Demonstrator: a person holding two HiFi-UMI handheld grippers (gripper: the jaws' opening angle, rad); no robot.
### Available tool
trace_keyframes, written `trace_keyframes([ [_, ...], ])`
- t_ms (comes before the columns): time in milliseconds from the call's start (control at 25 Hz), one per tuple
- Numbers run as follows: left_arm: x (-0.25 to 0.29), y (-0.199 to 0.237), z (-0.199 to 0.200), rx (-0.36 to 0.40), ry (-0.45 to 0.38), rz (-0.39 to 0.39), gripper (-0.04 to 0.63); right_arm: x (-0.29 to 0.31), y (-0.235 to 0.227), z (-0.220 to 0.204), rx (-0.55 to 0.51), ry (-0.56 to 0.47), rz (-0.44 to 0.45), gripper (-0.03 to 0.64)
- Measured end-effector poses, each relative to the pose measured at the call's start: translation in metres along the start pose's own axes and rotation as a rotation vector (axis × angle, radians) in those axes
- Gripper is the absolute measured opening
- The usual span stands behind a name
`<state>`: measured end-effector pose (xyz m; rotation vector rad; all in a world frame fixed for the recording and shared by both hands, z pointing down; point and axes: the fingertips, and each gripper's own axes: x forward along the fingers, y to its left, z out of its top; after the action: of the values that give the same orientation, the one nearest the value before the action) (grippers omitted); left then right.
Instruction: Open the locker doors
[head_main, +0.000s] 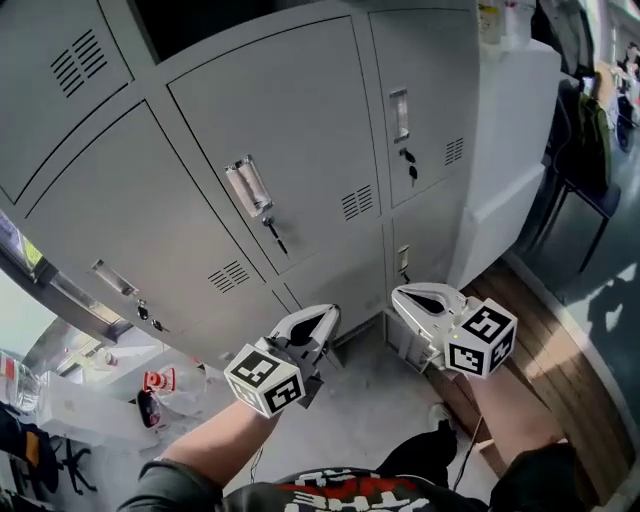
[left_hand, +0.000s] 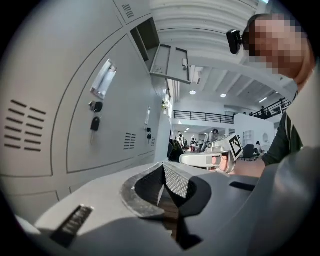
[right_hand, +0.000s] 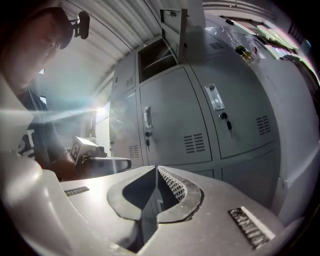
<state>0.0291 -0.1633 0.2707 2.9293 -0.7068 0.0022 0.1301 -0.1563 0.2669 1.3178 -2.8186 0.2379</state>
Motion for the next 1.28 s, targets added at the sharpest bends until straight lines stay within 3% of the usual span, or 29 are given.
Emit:
trace_keyframes([
  [120,0.041,-0.005,0.040,0.016,-0.025,0.045,0.005,-0.003,-0.022,0.049,-0.018,-0.029,0.085,0.043],
  [280,0.093,-0.020,0.092,-0.039,-0.077,0.159,0.005,-0.019,-0.050,0.100,-0.090,0.049,0.218,0.043],
  [480,0.101,-0.029,0.168,-0.036,-0.150,0.268,0.005,-0.014,-0.066,0.163,-0.115,0.059,0.337,0.043],
  [720,0.041,-0.028,0.264,-0.037,-0.260,0.354,0.005,0.002,-0.022,0.224,-0.085,0.042,0.382,0.040],
  [920,-0.017,-0.032,0.316,0.027,-0.274,0.327,0.005,0.019,0.012,0.276,-0.001,-0.024,0.346,0.035],
  [1120,-0.072,-0.032,0.322,0.096,-0.200,0.331,0.005,0.030,0.046,0.297,0.073,-0.101,0.321,0.034],
  [1280,-0.099,-0.030,0.315,0.045,-0.232,0.352,0.005,0.034,0.062,0.292,0.061,-0.101,0.317,0.032],
])
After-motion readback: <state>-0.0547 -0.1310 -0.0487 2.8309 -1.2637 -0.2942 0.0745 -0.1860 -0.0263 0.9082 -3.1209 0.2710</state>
